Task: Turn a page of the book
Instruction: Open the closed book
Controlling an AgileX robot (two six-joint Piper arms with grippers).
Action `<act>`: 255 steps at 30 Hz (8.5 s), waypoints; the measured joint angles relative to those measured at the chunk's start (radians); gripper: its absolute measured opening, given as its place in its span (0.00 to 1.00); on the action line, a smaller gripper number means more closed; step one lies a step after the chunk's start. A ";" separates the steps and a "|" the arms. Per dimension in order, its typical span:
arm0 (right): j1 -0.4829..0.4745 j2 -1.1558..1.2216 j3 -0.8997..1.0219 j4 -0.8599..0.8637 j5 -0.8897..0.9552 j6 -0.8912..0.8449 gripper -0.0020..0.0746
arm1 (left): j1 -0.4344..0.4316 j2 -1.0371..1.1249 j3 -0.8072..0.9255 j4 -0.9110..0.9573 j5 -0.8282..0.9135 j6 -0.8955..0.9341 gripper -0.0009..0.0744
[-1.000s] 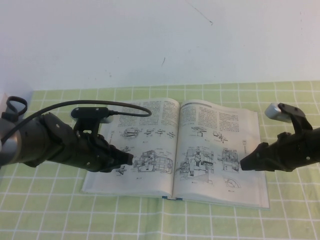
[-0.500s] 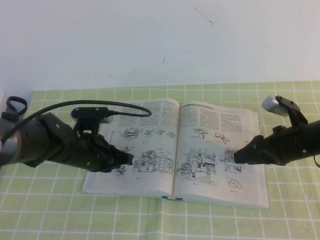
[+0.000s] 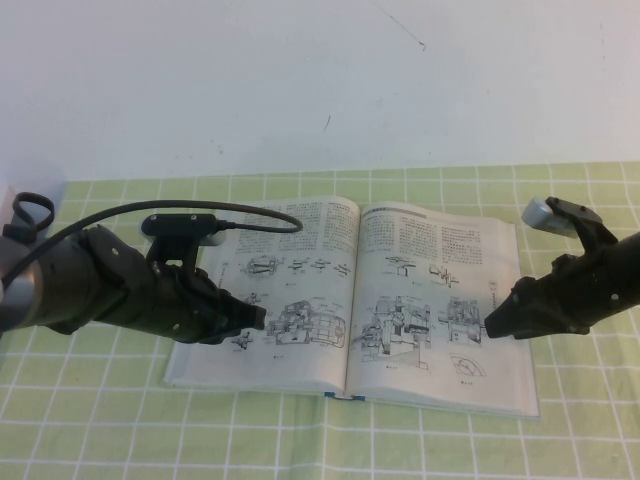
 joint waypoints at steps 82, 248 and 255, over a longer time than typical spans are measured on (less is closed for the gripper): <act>0.058 0.101 -0.247 -0.193 0.125 0.273 0.53 | -0.009 0.095 -0.124 -0.060 0.065 0.039 0.01; 0.085 0.125 -0.289 -0.258 0.262 0.128 0.04 | -0.516 -0.068 0.205 -0.550 -0.615 0.382 0.01; 0.089 0.114 -0.289 -0.317 0.250 0.178 0.03 | -0.447 -0.107 0.201 -0.554 -0.509 0.364 0.01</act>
